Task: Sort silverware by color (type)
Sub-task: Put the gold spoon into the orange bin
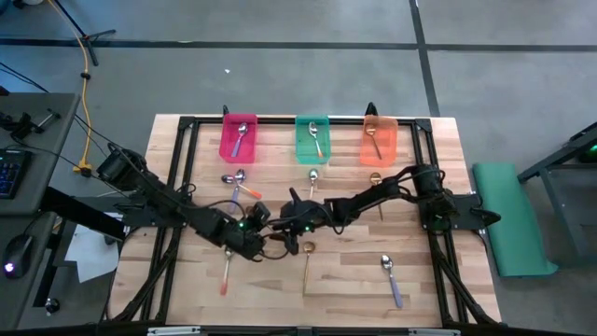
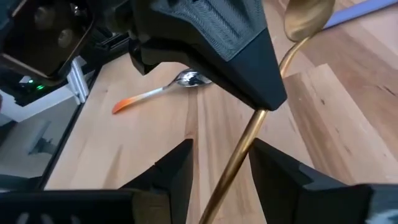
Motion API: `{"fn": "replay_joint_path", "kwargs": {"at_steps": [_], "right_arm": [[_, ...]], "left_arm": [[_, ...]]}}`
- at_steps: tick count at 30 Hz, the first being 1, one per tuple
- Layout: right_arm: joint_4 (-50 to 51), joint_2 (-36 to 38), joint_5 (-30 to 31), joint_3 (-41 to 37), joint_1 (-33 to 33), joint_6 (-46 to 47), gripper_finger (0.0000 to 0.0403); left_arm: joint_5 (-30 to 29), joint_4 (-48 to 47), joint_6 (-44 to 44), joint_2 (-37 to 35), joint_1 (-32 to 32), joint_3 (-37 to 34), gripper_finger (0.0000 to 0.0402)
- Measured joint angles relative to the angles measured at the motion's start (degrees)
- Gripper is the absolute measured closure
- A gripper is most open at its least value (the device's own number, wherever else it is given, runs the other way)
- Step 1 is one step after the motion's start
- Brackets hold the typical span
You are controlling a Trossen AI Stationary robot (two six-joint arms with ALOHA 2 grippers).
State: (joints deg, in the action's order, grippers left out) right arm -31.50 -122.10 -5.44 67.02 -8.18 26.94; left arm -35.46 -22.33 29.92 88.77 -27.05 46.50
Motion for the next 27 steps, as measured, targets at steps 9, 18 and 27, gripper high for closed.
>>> {"fn": "replay_joint_path", "kwargs": {"at_steps": [9,18,27], "right_arm": [[0.1,0.0,0.6,0.0,0.0,-0.4,0.0301],[1.5,0.0,1.8,0.0,0.1,-4.5,0.0385],[2.2,0.1,2.2,0.0,0.3,-7.6,0.0400]], "left_arm": [[1.9,1.8,0.2,0.0,0.0,0.0,0.0397],[2.2,1.7,-4.1,0.0,-0.1,0.0,0.0384],[-1.7,0.8,-10.7,-1.0,-2.0,-0.1,0.0339]]}}
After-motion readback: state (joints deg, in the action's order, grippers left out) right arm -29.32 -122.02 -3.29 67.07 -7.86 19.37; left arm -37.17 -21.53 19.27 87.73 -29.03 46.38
